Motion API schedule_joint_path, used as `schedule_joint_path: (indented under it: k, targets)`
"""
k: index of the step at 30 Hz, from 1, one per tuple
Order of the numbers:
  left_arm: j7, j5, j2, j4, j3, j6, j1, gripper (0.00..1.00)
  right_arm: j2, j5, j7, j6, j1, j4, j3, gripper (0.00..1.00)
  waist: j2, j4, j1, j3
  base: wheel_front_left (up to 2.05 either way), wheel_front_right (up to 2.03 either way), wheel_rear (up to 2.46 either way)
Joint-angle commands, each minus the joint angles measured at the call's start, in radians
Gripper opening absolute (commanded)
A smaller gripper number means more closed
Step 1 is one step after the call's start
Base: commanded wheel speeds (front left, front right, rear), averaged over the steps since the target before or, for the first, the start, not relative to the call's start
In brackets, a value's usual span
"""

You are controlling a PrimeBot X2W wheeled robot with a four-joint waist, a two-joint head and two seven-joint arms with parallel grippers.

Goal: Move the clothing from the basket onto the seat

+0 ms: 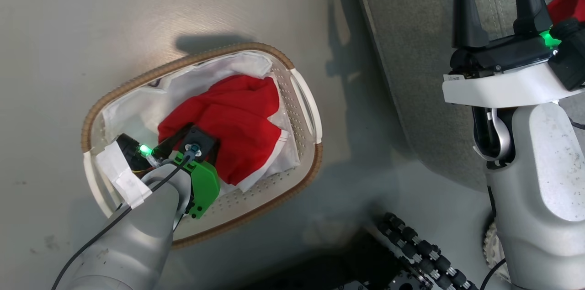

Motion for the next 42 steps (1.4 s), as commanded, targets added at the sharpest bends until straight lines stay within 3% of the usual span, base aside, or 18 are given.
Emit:
schedule_joint_path:
  k: [1, 3, 4, 5, 9, 16, 32, 42]
  targets:
    - [0.001, 0.003, 0.009, 0.007, -0.004, 0.004, -0.018, 1.0, 0.0, 0.0, -0.002, -0.001, 0.003, -0.003, -0.002, 1.0, 0.005, -0.035, -0.0002, 0.035, 0.0, 0.0, 0.0]
    - [0.001, -0.009, 0.006, 0.015, -0.001, 0.003, -0.02, 1.0, 0.001, -0.002, -0.002, -0.001, 0.004, -0.003, -0.002, 1.0, 0.005, -0.034, -0.0002, 0.035, 0.0, 0.0, 0.0]
    - [0.001, -0.023, 0.001, 0.018, 0.007, 0.0, -0.022, 0.95, 0.002, -0.002, -0.002, -0.001, 0.002, -0.002, -0.003, 1.0, 0.005, -0.032, -0.0002, 0.034, 0.0, 0.0, 0.0]
    - [0.001, -0.028, -0.001, 0.019, 0.008, -0.002, -0.023, 0.02, 0.002, -0.007, -0.002, -0.001, 0.001, -0.002, -0.002, 1.0, 0.005, -0.03, -0.0002, 0.033, 0.0, 0.0, 0.0]
    - [0.0, -0.071, -0.02, -0.018, 0.019, -0.008, -0.007, 0.0, 0.002, 0.008, -0.002, -0.001, 0.0, 0.012, -0.007, 1.0, 0.005, -0.008, -0.0002, 0.003, 0.0, 0.0, 0.0]
    - [0.0, -0.179, -0.031, -0.237, 0.103, -0.008, 0.1, 0.0, 0.001, 0.027, -0.002, -0.001, 0.026, 0.06, 0.0, 1.0, 0.005, 0.049, -0.0002, -0.12, 0.0, 0.0, 0.0]
    - [-0.001, -0.226, -0.036, -0.672, 0.169, 0.003, 0.401, 0.0, -0.015, 0.03, -0.002, -0.001, 0.19, 0.2, 0.005, 1.0, 0.005, 0.223, -0.0002, -0.502, 0.0, 0.0, 0.0]
    - [-0.001, -0.222, -0.036, -0.914, 0.213, 0.0, 0.482, 0.0, -0.013, 0.013, -0.002, -0.001, 0.313, 0.263, 0.008, 1.0, 0.005, 0.279, -0.0002, -0.675, 0.0, 0.0, 0.0]
